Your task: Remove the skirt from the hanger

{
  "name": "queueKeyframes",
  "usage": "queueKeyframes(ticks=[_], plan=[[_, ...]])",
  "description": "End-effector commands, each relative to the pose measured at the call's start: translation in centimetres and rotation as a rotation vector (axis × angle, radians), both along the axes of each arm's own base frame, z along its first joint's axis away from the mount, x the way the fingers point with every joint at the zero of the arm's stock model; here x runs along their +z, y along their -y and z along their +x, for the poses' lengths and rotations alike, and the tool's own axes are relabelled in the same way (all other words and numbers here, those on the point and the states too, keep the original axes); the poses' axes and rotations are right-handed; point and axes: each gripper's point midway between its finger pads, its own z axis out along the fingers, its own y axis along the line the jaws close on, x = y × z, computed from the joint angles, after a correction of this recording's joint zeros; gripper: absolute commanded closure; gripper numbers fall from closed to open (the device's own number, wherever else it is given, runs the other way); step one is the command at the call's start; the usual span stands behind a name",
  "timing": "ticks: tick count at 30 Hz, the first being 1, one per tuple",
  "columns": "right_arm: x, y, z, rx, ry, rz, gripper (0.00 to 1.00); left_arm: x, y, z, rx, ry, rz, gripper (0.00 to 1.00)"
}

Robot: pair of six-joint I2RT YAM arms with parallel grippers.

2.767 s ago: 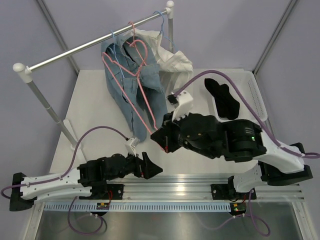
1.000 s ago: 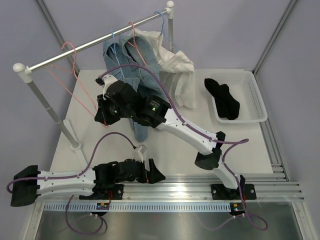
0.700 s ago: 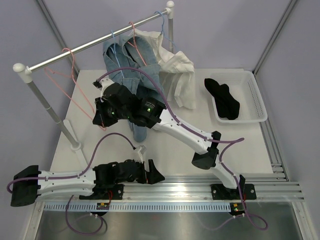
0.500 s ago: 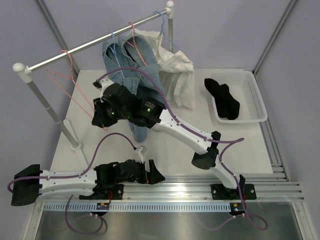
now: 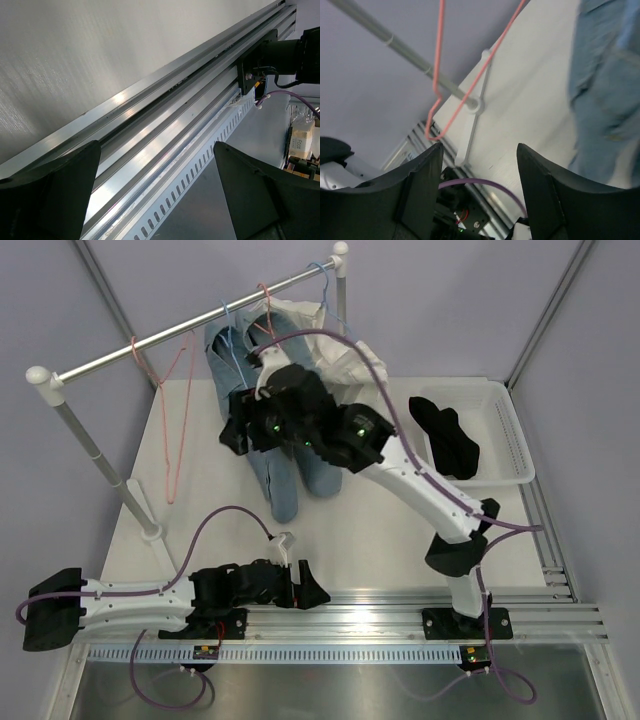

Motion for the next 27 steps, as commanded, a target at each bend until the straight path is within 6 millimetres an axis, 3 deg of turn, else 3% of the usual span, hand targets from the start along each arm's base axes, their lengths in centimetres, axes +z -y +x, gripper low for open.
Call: queueKeyframes(ticks=[1,6,15,23,27], plan=[[5.5,5.8,3.9,-0.138,0.111,0.067,0.32,1.2,0.9,-0.2,-0.015,0.003,-0.065,0.01],[2.6,7.3,6.2,-0.168,0.14,-0.06,0.35,1.1,1.0,-0.2,-0.016,0.001,-0.074,0.01],[-2.3,5.3,7.2,-0.104,0.137,-0.173,0.37,0.6,1.1,-0.4,-0.031,-0.002,-0.059,0.01],[-5.7,4.9,8.8,-0.138,0.143,-0.266,0.35,0.3,1.1,-0.5,-0.037,-0.006,-0.051,0.01],[-6.9,4.8,9.6,-0.149,0.156,-0.306,0.41,0.1,1.1,-0.5,-0.036,-0.007,-0.045,0.01]])
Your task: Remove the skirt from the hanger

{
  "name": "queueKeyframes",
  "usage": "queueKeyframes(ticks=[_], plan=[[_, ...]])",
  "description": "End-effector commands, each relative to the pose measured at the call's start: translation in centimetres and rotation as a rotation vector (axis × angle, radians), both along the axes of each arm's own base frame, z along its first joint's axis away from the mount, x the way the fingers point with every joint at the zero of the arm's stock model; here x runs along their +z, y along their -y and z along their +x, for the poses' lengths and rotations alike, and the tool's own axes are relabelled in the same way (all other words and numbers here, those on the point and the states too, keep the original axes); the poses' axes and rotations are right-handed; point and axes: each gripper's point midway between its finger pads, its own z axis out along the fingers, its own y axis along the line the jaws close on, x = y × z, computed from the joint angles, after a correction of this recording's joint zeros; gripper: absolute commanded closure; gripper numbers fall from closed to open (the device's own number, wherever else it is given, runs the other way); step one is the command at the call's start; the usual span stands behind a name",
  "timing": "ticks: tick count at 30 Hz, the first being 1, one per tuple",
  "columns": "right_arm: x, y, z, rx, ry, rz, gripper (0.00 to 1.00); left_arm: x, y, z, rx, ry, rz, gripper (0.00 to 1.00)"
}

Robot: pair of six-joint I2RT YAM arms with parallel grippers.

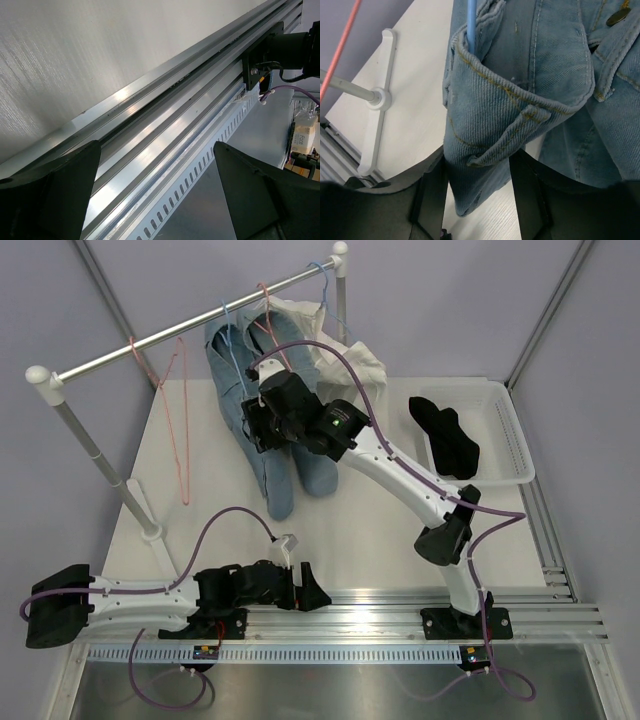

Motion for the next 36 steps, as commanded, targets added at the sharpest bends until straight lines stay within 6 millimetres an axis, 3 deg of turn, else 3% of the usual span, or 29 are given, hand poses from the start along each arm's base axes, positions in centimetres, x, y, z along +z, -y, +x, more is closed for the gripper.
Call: queueKeyframes(ticks=[1,2,4,7,9,11,24,36], plan=[[0.4,0.2,1.1,-0.022,0.065,-0.036,0.44,0.9,0.8,-0.1,-0.013,0.009,-0.05,0.01],[0.4,0.3,1.2,-0.027,0.07,-0.04,0.49,0.9,0.8,-0.1,-0.015,0.011,-0.051,0.01],[0.5,0.5,1.7,-0.044,0.095,-0.049,0.69,1.0,0.9,-0.1,-0.018,0.011,-0.049,0.01],[1.1,0.7,1.9,-0.037,0.126,-0.056,0.87,1.0,1.0,-0.1,-0.019,0.008,-0.05,0.01],[1.6,0.7,1.7,-0.024,0.137,-0.05,0.9,0.9,0.9,-0.2,-0.02,0.005,-0.045,0.01],[2.4,0.9,1.7,-0.017,0.162,-0.05,0.99,1.0,0.9,-0.2,-0.022,0.003,-0.047,0.01],[10.0,3.5,0.2,-0.068,0.26,0.102,1.0,2.0,0.4,-0.3,-0.014,0.004,-0.061,0.01],[13.8,4.9,-0.3,-0.098,0.312,0.187,1.0,2.7,0.3,-0.5,-0.019,0.002,-0.083,0.02]])
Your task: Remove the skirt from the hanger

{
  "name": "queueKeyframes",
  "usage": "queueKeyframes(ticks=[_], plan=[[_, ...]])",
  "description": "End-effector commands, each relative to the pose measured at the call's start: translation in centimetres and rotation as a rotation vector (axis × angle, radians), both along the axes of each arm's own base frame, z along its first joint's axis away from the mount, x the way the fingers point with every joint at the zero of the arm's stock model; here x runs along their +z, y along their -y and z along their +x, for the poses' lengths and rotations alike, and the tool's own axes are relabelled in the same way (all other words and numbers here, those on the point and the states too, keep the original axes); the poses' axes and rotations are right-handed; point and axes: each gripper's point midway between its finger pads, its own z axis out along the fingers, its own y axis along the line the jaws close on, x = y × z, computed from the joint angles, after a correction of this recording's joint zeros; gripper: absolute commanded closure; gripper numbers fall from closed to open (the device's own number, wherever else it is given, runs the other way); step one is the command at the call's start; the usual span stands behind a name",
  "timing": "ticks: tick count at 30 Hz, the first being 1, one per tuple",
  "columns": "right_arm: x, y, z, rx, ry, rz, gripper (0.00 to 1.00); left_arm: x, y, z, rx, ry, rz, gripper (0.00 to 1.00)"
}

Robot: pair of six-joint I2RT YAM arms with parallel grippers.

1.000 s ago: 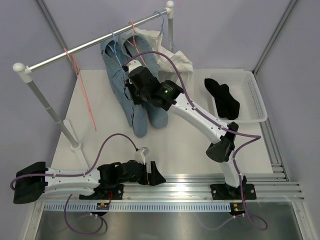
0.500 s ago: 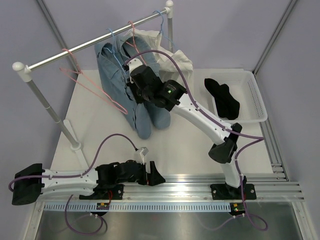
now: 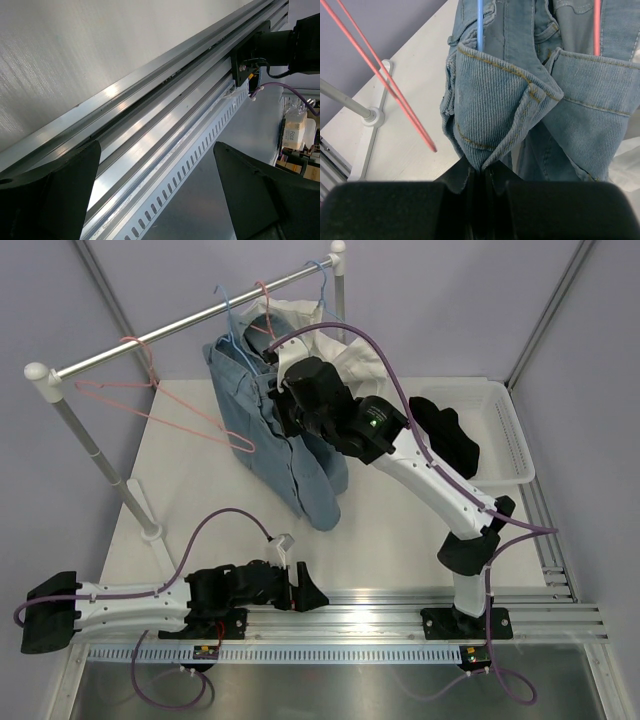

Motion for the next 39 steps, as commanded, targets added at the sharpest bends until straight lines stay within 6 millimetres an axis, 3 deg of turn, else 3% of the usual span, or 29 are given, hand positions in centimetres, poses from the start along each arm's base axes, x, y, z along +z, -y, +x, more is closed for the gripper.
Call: queueKeyframes(ticks=[1,13,19,25,36,38,39], plan=[[7.1,0.8,0.1,-0.043,0.136,0.184,1.0,1.7,0.8,-0.1,-0.01,0.004,-0.051,0.02],[11.1,1.4,-0.8,-0.012,0.238,0.313,1.0,2.1,1.1,-0.2,-0.028,0.015,-0.06,0.04],[13.5,1.8,-2.0,0.018,0.286,0.357,1.0,2.1,1.2,-0.2,-0.033,0.02,-0.055,0.04],[14.7,1.9,-3.6,0.036,0.302,0.366,1.0,2.3,1.6,-0.4,-0.055,0.022,-0.067,0.07],[15.7,4.5,-5.3,0.018,0.316,0.402,1.0,5.8,2.3,-1.0,-0.138,0.096,-0.149,0.14],[15.3,5.2,-5.6,0.015,0.304,0.401,1.0,6.6,2.3,-1.3,-0.173,0.125,-0.156,0.15],[14.1,5.1,-5.7,0.02,0.286,0.38,1.0,7.9,2.5,-1.2,-0.188,0.158,-0.184,0.16]])
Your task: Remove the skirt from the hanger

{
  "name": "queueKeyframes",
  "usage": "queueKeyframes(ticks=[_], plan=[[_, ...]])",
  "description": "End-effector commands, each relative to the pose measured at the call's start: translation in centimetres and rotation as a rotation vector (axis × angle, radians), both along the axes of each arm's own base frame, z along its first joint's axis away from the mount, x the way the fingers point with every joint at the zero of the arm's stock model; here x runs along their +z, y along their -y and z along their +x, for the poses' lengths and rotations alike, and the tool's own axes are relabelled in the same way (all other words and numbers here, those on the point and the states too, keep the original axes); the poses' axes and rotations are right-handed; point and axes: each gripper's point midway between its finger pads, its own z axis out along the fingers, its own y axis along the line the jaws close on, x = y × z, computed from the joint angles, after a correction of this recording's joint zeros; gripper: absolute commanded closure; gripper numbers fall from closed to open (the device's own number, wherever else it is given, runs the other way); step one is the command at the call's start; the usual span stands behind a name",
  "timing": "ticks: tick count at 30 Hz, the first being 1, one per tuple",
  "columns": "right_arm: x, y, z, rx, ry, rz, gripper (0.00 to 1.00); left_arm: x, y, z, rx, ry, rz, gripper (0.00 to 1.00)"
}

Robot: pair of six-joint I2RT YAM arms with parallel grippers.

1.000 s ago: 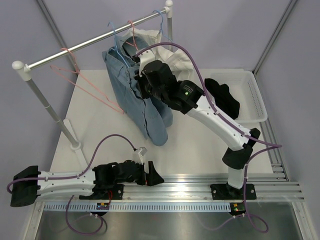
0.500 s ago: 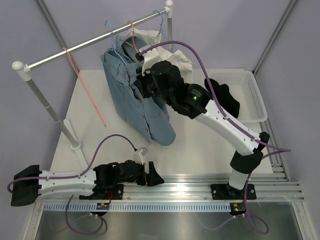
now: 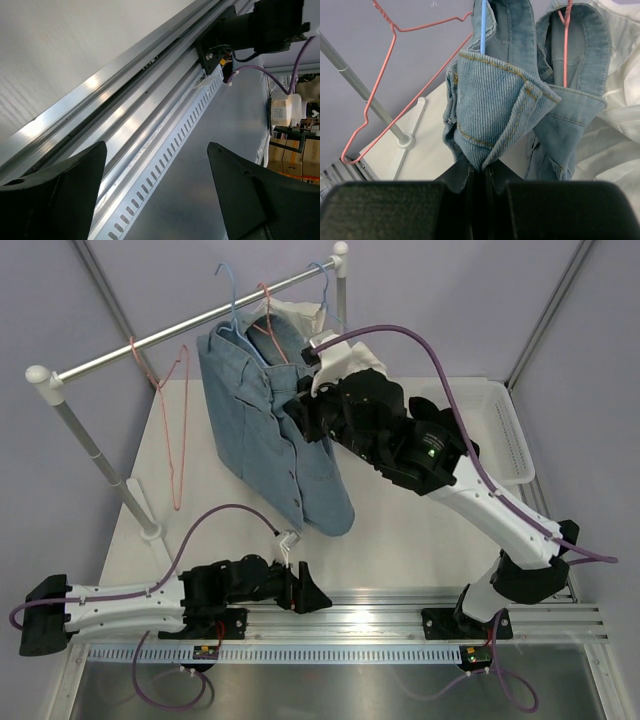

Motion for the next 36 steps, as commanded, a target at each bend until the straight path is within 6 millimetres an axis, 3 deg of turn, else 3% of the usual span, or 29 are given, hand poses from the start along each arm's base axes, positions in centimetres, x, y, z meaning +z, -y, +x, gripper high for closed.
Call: queueKeyframes(ticks=[1,2,3,5,6,7,9,11,12,13,15,16,17,20,21,22,23,25,27,28,30,36], plan=[[6.7,3.2,-1.6,-0.024,0.106,0.202,1.0,5.4,1.4,-0.6,-0.097,0.101,-0.125,0.16],[6.2,3.3,-1.9,-0.016,0.098,0.197,1.0,6.2,1.4,-0.8,-0.112,0.115,-0.14,0.17],[4.6,3.2,-2.0,-0.015,0.077,0.168,1.0,8.4,1.6,-0.8,-0.121,0.14,-0.183,0.17],[4.2,4.4,-3.0,-0.001,0.059,0.176,1.0,10.2,1.6,-1.2,-0.161,0.183,-0.206,0.18],[2.6,4.4,-3.3,0.007,0.035,0.148,1.0,11.5,1.5,-1.3,-0.183,0.223,-0.23,0.18],[2.5,5.4,-4.1,0.019,0.023,0.151,1.0,14.0,1.6,-1.8,-0.214,0.251,-0.279,0.19],[0.3,6.2,-4.5,0.013,-0.017,0.113,1.0,16.3,1.6,-2.3,-0.266,0.314,-0.324,0.2],[-0.1,7.8,-5.9,0.03,-0.039,0.12,1.0,19.7,1.4,-3.4,-0.334,0.366,-0.394,0.23],[-1.7,8.0,-6.2,0.037,-0.063,0.096,1.0,20.7,1.3,-3.6,-0.352,0.387,-0.411,0.23],[-1.2,9.1,-7.2,0.049,-0.071,0.128,1.0,21.5,1.3,-4.0,-0.387,0.42,-0.424,0.23],[-3.6,10.1,-8.0,0.049,-0.116,0.096,1.0,23.9,1.3,-3.9,-0.396,0.472,-0.436,0.23],[-3.2,11.4,-8.9,0.054,-0.121,0.124,1.0,24.7,1.3,-3.0,-0.352,0.494,-0.421,0.23],[-4.2,12.1,-9.4,0.053,-0.141,0.108,1.0,25.8,1.3,-2.3,-0.317,0.508,-0.396,0.22],[-6.5,14.4,-11.2,0.068,-0.183,0.096,1.0,26.2,0.9,1.4,-0.139,0.558,-0.268,0.21],[-7.9,14.8,-11.5,0.065,-0.204,0.073,1.0,27.3,1.0,2.7,-0.081,0.582,-0.234,0.18],[-7.9,15.9,-12.1,0.066,-0.207,0.087,1.0,27.3,0.6,4.8,0.02,0.604,-0.171,0.17],[-8.8,16.4,-12.5,0.064,-0.224,0.069,1.0,26.8,0.2,5.7,0.052,0.605,-0.1,0.16],[-9.7,17.1,-13.5,0.09,-0.246,0.072,1.0,28.3,0.6,7.5,0.111,0.643,-0.031,0.15],[-10.5,17.5,-14.0,0.1,-0.264,0.066,1.0,27.7,1.3,8.5,0.12,0.655,0.059,0.14],[-10.9,17.8,-14.5,0.108,-0.28,0.065,1.0,29.3,1.1,9.0,0.152,0.67,0.051,0.14],[-11.6,17.8,-14.9,0.12,-0.299,0.058,1.0,29.4,1.1,9.9,0.178,0.68,0.091,0.14],[-11.1,17.4,-16.8,0.214,-0.317,0.147,1.0,30.6,0.6,13.2,0.242,0.696,0.133,0.13]])
